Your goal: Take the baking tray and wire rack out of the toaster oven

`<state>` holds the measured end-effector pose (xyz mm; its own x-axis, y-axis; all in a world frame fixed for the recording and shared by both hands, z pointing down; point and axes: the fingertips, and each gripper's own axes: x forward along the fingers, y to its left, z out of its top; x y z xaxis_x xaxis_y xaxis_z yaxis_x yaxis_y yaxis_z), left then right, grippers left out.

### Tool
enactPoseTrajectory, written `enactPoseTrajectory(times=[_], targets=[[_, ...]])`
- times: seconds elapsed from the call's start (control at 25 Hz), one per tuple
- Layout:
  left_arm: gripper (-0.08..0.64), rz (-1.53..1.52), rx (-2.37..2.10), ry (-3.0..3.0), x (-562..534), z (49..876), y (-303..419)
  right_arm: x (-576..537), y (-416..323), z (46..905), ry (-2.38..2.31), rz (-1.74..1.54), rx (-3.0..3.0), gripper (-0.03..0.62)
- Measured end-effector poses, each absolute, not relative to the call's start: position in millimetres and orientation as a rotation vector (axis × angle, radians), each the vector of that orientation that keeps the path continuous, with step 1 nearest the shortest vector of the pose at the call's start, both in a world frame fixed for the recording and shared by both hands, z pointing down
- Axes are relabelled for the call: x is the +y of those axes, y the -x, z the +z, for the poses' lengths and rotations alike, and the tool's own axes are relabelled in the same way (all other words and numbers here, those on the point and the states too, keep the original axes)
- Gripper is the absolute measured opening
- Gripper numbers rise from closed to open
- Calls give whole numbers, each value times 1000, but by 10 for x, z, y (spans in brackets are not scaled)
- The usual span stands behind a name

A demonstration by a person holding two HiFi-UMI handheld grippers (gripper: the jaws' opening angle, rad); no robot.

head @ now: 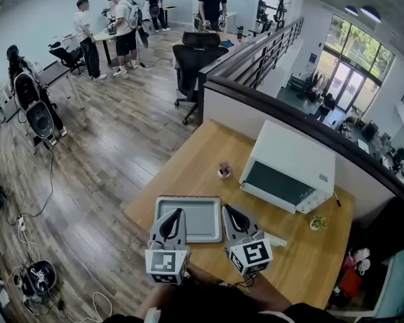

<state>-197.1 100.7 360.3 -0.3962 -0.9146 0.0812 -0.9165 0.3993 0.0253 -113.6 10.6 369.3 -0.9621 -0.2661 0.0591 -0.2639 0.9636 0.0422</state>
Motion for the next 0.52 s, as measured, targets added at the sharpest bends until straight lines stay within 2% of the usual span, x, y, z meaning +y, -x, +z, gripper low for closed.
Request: enactPoseTrajectory(times=[0.52], targets=[[23, 13, -2534, -1740, 909, 3694, 1982, 38, 1189, 3718, -419, -54, -3042, 6]])
